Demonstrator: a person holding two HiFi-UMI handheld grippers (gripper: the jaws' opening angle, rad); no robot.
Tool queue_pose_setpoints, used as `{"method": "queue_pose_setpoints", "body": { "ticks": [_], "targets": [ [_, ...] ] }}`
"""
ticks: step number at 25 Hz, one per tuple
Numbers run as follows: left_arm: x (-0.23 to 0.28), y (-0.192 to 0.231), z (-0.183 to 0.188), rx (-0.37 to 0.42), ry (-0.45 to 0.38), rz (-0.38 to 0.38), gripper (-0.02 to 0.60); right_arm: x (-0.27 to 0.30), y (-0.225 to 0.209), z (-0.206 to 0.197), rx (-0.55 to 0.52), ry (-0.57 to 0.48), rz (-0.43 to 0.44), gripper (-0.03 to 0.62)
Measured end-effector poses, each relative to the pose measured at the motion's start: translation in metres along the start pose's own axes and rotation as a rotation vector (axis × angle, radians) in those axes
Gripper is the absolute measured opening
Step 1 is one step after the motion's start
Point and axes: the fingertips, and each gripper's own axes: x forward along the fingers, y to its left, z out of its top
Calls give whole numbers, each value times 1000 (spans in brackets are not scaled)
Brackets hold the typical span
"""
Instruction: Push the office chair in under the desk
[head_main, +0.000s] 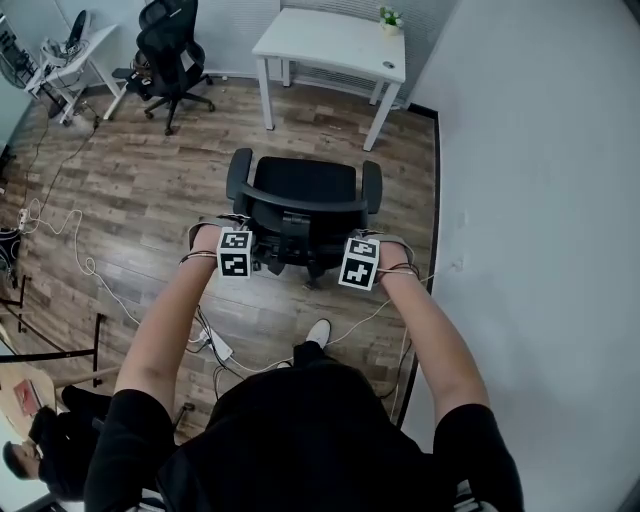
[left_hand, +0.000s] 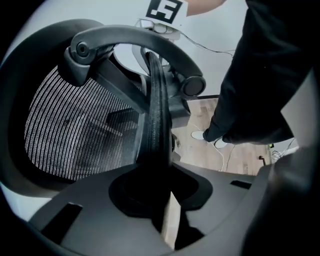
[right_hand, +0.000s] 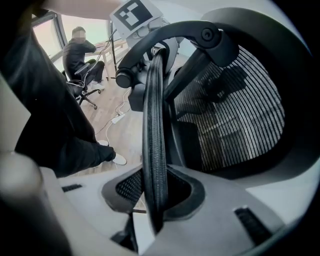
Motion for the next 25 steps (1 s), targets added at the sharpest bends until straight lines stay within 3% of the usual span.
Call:
{"method": "queue_pose_setpoints", "body": {
  "ticks": [13,25],
  "targets": [
    [18,49,-4,13,-25,30,74,12,-51,-8,-12,-7,-28,97],
    [30,107,-42,117,-77,33,71,28,-95,21,59,7,-80,98]
  ]
}}
